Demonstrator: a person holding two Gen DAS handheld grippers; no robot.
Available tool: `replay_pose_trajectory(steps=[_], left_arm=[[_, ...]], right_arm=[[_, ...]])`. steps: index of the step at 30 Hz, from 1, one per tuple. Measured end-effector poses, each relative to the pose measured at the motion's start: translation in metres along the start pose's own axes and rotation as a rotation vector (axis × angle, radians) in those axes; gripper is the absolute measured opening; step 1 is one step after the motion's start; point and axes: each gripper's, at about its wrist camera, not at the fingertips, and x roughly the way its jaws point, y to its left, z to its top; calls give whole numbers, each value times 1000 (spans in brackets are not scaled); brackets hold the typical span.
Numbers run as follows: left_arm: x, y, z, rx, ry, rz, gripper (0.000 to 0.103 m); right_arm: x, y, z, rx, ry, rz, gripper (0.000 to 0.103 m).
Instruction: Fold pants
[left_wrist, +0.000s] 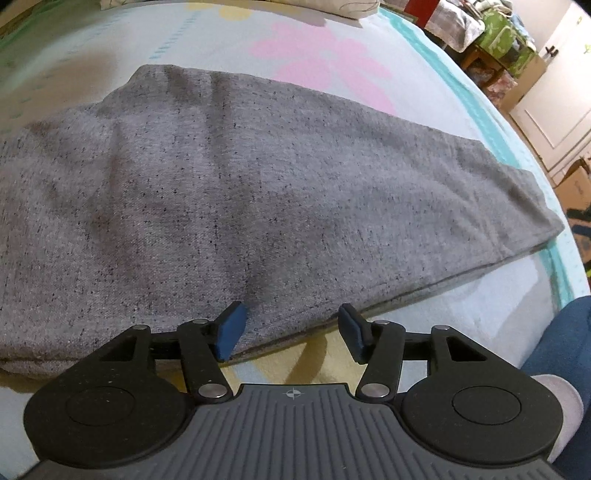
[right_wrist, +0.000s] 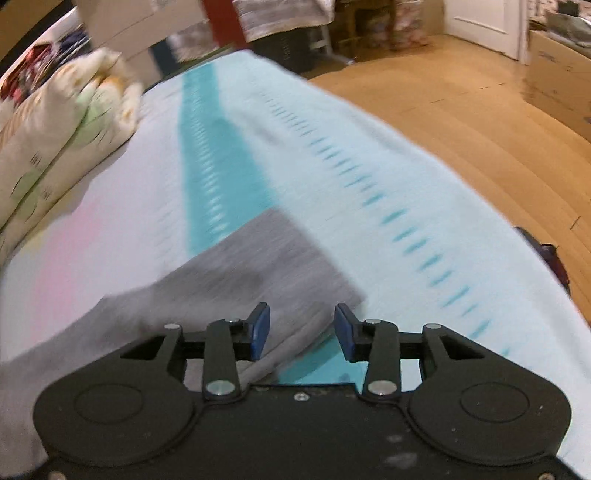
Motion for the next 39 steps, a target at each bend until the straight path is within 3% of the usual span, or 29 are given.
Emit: replay_pose_trajectory(steps=[8, 16, 19, 22, 24, 25, 26, 28, 31, 32, 35, 39], left_arm=[[2, 1, 2, -18, 6, 7, 55], [5, -1, 3, 12, 24, 20, 56], [6, -1, 2, 12, 26, 19, 56], [8, -2, 3, 12, 28, 21, 58], [9, -4, 4, 15, 30, 25, 59], [9, -5, 4, 18, 32, 29, 60], [10, -6, 4, 23, 33, 33, 60], [10, -9, 4, 37, 39, 42, 61], [9, -12, 5, 31, 39, 49, 61], [9, -13, 7, 23, 41, 52, 60], [4, -23, 16, 19, 29, 25, 60], [3, -58, 40, 80, -13, -31, 60]], right_arm=[[37, -9, 35, -71, -17, 70, 47], [88, 1, 41, -190, 56, 122, 53], [93, 0, 39, -231, 52, 156, 59], [96, -4, 39, -232, 62, 190, 59], [96, -4, 39, -250, 62, 196, 56], [96, -3, 39, -263, 61, 190, 47], [94, -1, 37, -272, 59, 182, 11], [88, 7, 34, -266, 68, 196, 9], [58, 32, 25, -432, -23, 76, 7], [59, 26, 27, -407, -16, 58, 6], [75, -6, 29, -201, 54, 128, 7], [78, -1, 21, -241, 33, 143, 13]])
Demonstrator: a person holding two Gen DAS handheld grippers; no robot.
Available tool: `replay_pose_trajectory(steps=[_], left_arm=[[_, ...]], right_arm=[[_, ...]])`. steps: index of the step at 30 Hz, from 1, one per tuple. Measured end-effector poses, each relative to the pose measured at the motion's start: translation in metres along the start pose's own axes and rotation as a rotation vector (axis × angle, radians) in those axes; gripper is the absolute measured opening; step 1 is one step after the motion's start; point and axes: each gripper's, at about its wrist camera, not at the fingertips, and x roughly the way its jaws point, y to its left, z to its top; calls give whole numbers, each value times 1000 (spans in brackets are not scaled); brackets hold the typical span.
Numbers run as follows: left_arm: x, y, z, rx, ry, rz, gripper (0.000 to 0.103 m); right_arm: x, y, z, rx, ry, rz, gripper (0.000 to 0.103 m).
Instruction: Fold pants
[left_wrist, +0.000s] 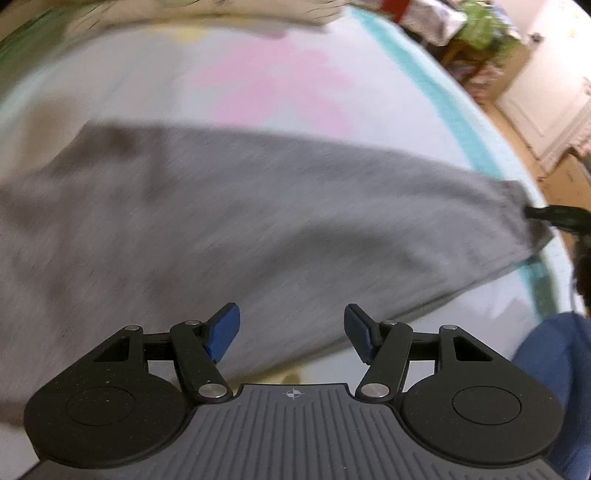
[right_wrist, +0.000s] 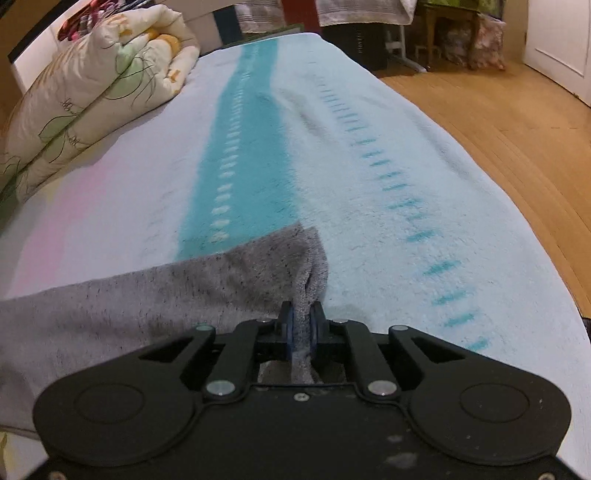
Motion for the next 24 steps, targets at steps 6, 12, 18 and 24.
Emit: replay_pose_trajectory(steps=[6, 12, 18, 24], left_arm=[[36, -58, 48, 46, -37, -102, 60], [79, -106, 77, 112, -31, -146, 60], [105, -113, 87, 114, -9, -120, 60], [110, -108, 91, 72, -9, -102, 60]], right_arm=[[-9, -23, 3, 35, 8, 62, 35], [-14, -45, -9, 53, 74, 155, 39], [-1, -68, -7, 199, 81, 300, 47], [26, -53, -2, 253, 101, 415, 11]])
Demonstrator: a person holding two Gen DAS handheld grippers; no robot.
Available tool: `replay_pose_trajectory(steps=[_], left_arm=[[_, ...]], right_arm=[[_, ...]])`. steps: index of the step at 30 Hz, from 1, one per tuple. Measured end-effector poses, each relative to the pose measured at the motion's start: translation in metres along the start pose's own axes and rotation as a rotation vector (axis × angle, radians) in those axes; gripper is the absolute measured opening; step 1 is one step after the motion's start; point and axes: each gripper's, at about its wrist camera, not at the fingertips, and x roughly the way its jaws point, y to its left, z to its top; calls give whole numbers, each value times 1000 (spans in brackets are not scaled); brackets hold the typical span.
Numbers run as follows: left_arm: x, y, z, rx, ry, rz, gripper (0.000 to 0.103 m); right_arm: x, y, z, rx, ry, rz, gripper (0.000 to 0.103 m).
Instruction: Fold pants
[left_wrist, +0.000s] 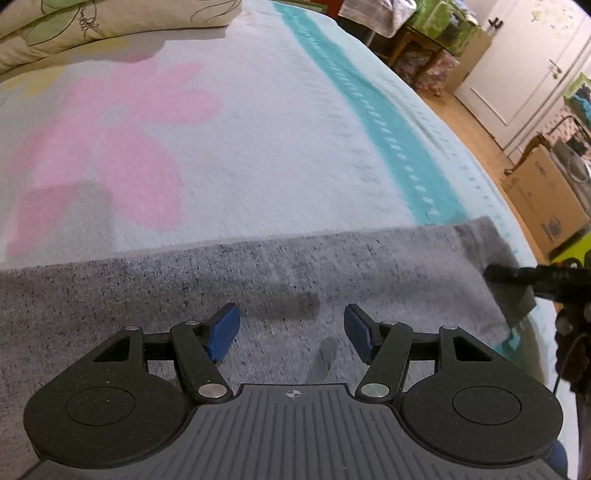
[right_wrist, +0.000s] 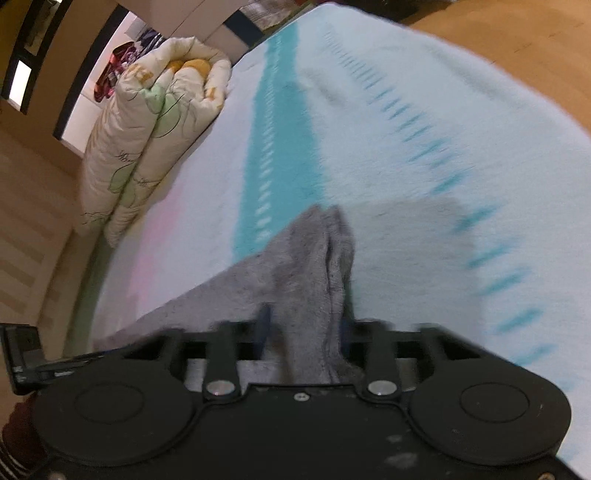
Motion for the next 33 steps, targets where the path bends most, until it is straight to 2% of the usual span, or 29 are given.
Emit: replay_pose_trajectory(steps=[3, 6, 8, 12, 14, 18, 21, 24, 26, 27, 30, 33], left_arm=[[-1, 2, 6, -16, -16, 4, 60], [4, 7, 12, -40, -46, 45, 60], [15, 8, 16, -41, -37, 90, 60], [30, -13, 19, 119, -28, 195, 63], [24, -14, 22, 104, -23, 179, 62], [-10, -11, 5, 71, -82, 135, 62], [-17, -9, -22, 82, -46, 102, 62], [-5, -3, -45, 80, 15, 85, 62], [-9, -4, -51, 135, -9, 82, 62], [-14, -1, -51, 125, -8, 70, 62], [-41, 24, -53, 9, -43, 9, 62], [-75, 56, -62, -43, -97, 18, 64]], right_arm=[[3, 13, 0, -26, -27, -49, 11], [-11, 18, 4, -5, -74, -43, 11], [-24, 24, 6, 9, -96, -19, 10], [-35, 53, 10, -34, -108, -30, 11], [-39, 66, 12, -44, -117, -31, 11], [-49, 98, 15, -91, -132, -51, 11], [-56, 120, 14, -123, -132, -49, 11], [-63, 145, 11, -154, -131, -42, 11], [-65, 165, 9, -176, -123, -40, 11], [-65, 177, 7, -190, -119, -36, 11], [-63, 215, -1, -235, -104, -19, 11], [-48, 260, -16, -272, -77, 23, 11]])
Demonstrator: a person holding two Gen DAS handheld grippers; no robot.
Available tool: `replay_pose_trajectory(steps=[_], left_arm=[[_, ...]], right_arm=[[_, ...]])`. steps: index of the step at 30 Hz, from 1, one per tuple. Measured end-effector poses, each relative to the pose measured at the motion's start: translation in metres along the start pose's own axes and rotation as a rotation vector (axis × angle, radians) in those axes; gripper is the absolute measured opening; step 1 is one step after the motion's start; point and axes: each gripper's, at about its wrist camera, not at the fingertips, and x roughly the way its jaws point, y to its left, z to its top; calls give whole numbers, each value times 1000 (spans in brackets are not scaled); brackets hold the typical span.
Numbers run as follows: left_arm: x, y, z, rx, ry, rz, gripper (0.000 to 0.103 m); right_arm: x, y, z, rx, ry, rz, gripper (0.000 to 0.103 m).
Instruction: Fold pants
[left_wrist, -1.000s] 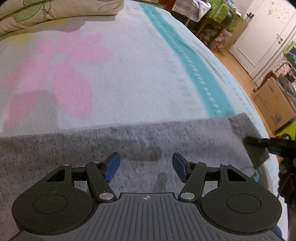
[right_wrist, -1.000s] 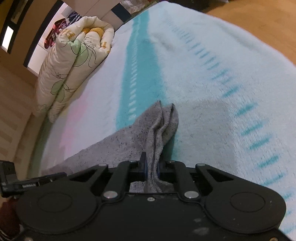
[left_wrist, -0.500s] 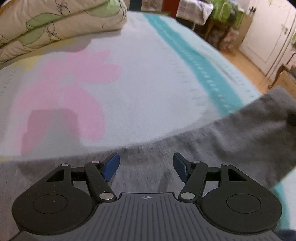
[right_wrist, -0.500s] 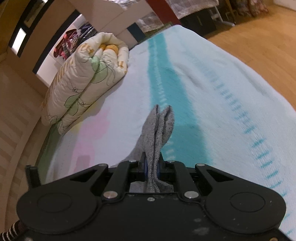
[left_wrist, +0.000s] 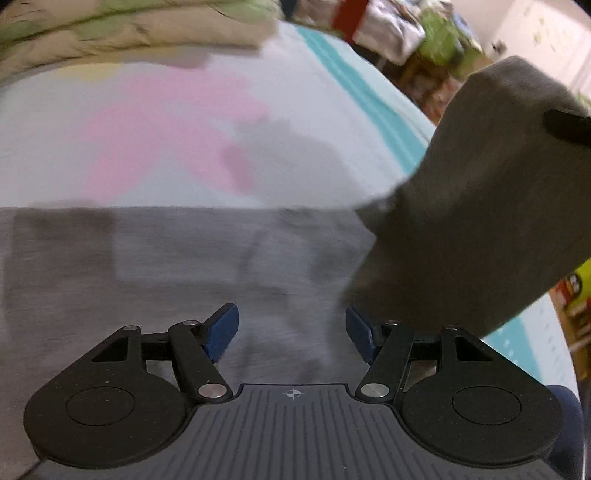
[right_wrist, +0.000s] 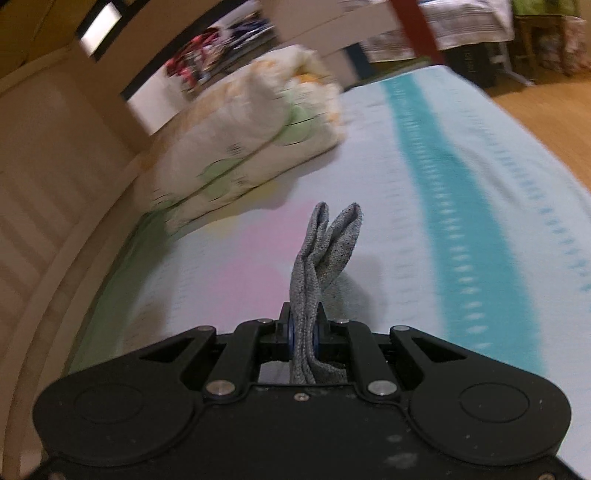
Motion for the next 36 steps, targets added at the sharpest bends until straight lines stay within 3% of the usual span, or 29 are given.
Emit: replay_pose_trajectory(steps=[7, 12, 15, 17, 18, 24, 27, 30, 33, 35, 36], left_arm=[[-71, 101, -26, -189, -63, 76, 70], [-101, 141, -49, -287, -84, 132, 71], [-111, 147, -55, -313, -85, 135, 71], [-112, 146, -54, -313, -83, 128, 71], [-113, 143, -53, -308, -85, 124, 71], [-110, 120, -33, -266, -143, 80, 76], [-107, 106, -23, -235, -166, 59, 76], [-87, 93, -21, -192, -118, 47, 77], [-68, 80, -28, -139, -52, 35, 77], [-56, 76, -36, -119, -3, 34, 77], [-50, 76, -41, -115, 18, 37, 77]], right_arm=[[85, 102, -52, -74, 94, 107, 11], [154, 145, -122, -142, 161, 68, 11], [187, 157, -157, -170, 206, 34, 19], [195, 162, -170, -197, 207, 25, 31], [192, 163, -174, -212, 202, 36, 32], [144, 150, -151, -237, 142, 133, 37], [121, 123, -135, -221, 106, 101, 38], [106, 85, -122, -192, 71, 19, 39], [109, 46, -106, -110, 82, -53, 31], [119, 30, -100, -76, 101, -84, 7], [127, 21, -97, -61, 117, -105, 7]])
